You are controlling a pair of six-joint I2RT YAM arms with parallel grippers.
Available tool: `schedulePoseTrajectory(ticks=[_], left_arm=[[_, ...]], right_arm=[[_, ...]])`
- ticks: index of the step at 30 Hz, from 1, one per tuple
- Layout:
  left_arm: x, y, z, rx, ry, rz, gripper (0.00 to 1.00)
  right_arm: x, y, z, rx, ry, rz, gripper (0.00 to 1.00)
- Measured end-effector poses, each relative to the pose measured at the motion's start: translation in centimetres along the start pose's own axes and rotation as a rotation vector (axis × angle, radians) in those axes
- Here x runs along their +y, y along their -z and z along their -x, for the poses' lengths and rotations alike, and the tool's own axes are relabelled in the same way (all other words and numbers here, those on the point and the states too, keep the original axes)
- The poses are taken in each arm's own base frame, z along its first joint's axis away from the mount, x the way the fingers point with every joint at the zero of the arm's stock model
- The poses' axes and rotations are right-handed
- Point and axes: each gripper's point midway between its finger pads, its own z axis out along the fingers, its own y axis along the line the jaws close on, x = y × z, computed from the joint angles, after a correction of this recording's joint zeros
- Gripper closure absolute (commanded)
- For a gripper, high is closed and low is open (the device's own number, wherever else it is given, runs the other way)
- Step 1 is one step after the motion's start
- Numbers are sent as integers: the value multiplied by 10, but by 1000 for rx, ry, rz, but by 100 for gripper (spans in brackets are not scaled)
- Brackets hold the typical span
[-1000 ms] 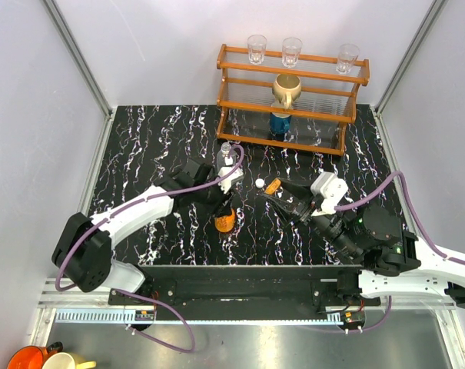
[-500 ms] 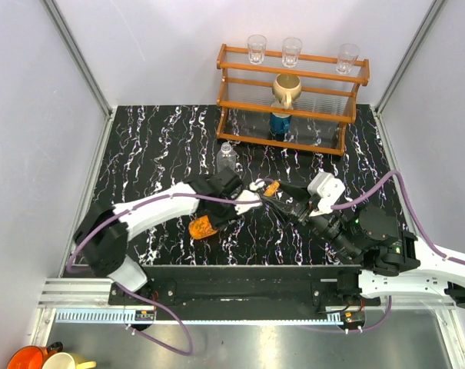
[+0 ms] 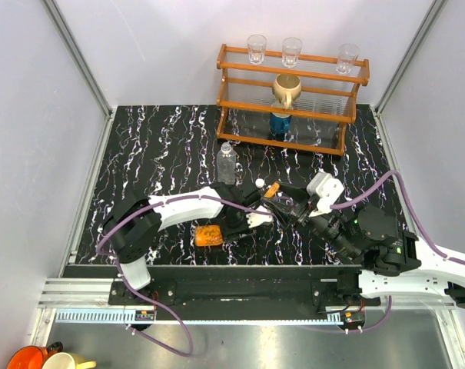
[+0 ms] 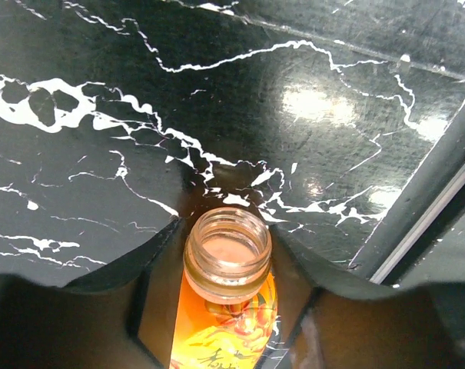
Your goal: Screw on the bottle caps
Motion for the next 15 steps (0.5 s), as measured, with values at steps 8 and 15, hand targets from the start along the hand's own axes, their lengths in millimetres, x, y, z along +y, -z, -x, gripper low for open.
schedulePoseTrajectory(ticks=[8,15], left_arm=[[1,28,15,-116,-1,41,1],[0,53,15,-194,-21,81,1]], right_arm=[[0,0,-2,7,-1,0,71],[0,1,-3,21,-4,1,71]])
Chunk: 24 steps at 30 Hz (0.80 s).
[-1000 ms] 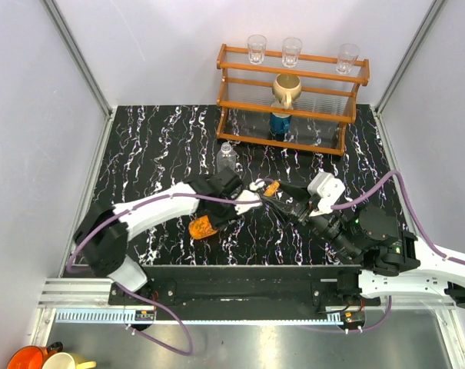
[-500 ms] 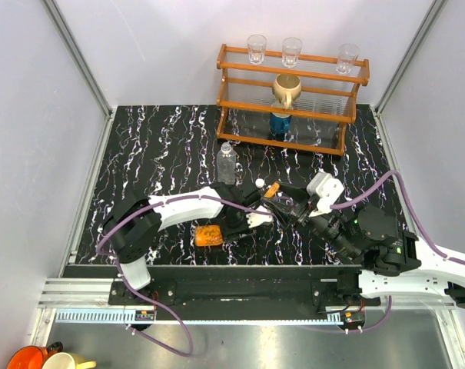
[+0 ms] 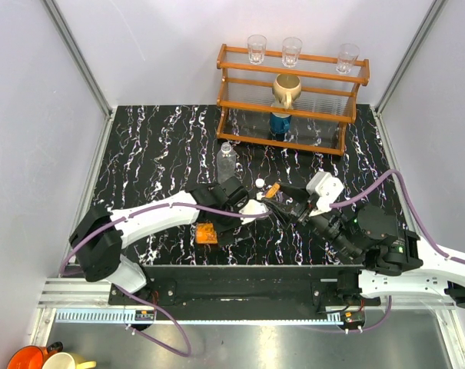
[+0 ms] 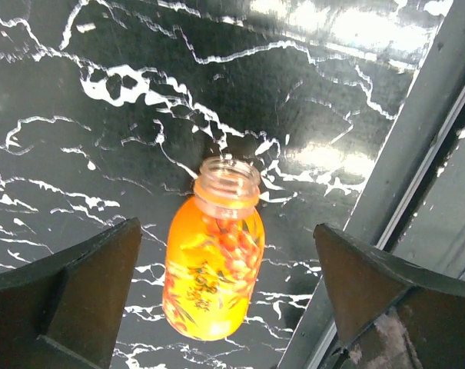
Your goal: Screw on the bottle caps
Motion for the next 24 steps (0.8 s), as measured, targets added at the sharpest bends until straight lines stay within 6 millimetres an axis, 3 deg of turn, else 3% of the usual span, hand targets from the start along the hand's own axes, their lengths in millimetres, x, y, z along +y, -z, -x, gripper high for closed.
schedulePoseTrajectory(ticks=[6,9,15,24], left_arm=[[-3,0,-39,57,2,-10,1],[7,4,-56,71,36,-1,1],[27,7,-63,55,74,29,1],[17,-7,-80,89,44,-20,1]], right_arm=[[-1,1,5,-2,-12,-1,71],[0,1,3,4,-14,1,71],[2,-3,2,14,-14,2,71],[3,-4,3,14,-21,1,71]])
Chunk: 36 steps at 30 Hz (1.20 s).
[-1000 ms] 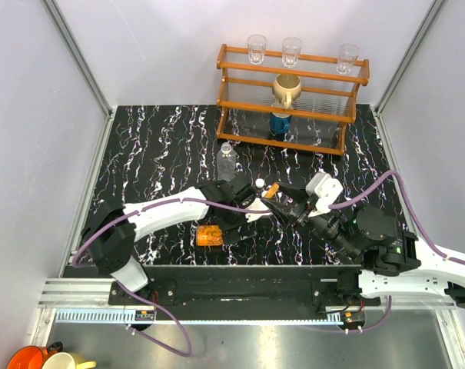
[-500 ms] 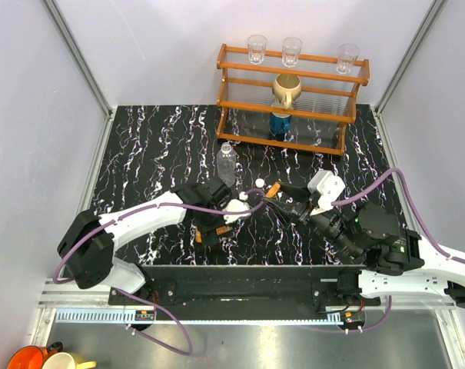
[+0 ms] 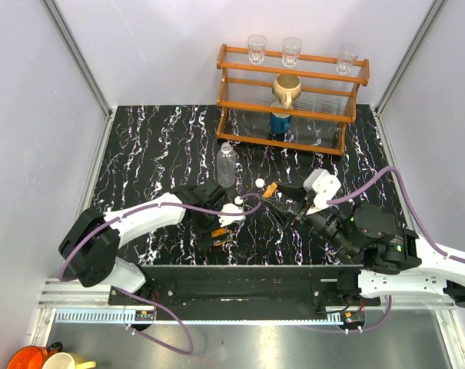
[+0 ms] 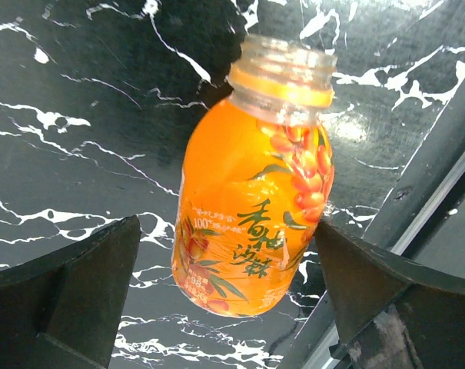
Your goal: Screw on the bottle caps
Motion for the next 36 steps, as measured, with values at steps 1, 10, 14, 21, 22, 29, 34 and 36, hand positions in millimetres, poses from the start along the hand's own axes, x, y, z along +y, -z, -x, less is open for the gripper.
schedulePoseTrajectory(ticks=[1,10,14,21,22,29,34,36], left_arm=[[-1,-1,-3,6,-3,-3,1],[-11,-16,-28,57,-39,-34,6],[-12,-19,-30,54,-46,-34,20],[-7,-24,-23,5,-55,-9,64],[-7,-23,-22,-1,-59,-4,64],[-4,-9,-16,-56,-63,39,58],[-4,41,-4,-112,-75,88,56],[-1,73,8,-164,-88,125,56]], right_arm=[[0,0,0,0,0,0,71],[0,0,0,0,-1,0,71],[-1,0,-1,3,-6,-7,72],[-3,6,-17,68,-54,-27,72],[-3,8,-20,75,-70,-30,71],[-6,25,-35,129,-169,-38,69],[3,31,-50,194,-198,2,69],[11,31,-58,237,-197,35,69]])
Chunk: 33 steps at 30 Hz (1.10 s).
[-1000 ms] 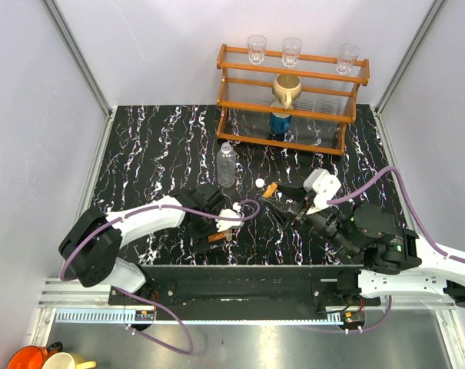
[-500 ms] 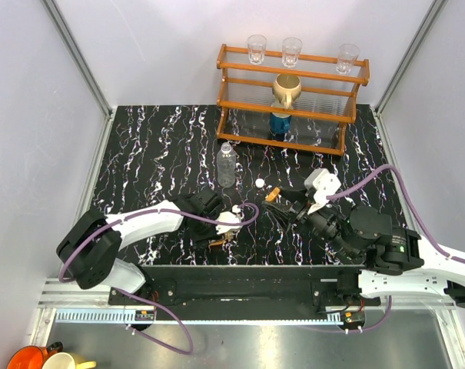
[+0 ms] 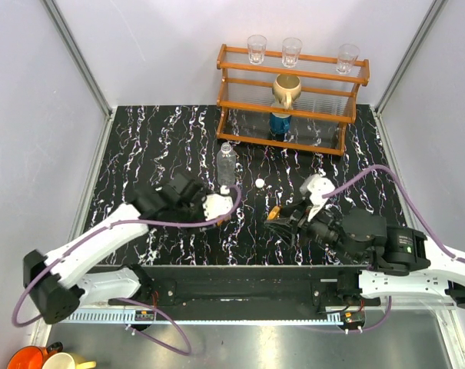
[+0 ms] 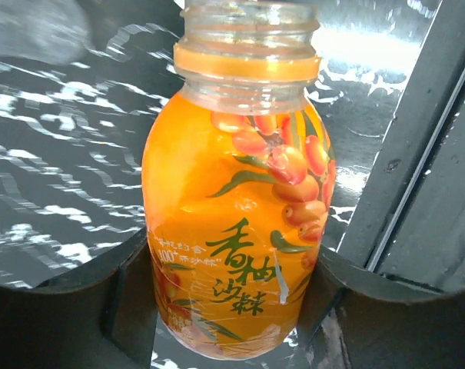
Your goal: Screw on the bottle caps
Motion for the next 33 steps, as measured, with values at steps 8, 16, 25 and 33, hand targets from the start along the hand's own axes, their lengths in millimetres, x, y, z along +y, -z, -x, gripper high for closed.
schedulePoseTrajectory(ticks=[8,16,25,33], left_arm=[[2,119,37,-160,-161,117,55],[-20,154,38,-166,-263,36,55],[-43,178,66,-307,-338,-44,54],[-56,172,68,-294,-376,-112,54]], right_arm=[[59,-25,-16,198,37,210,69],[90,-25,-22,311,83,366,68],[103,-41,-14,339,107,448,71],[96,-60,-23,393,109,456,71]])
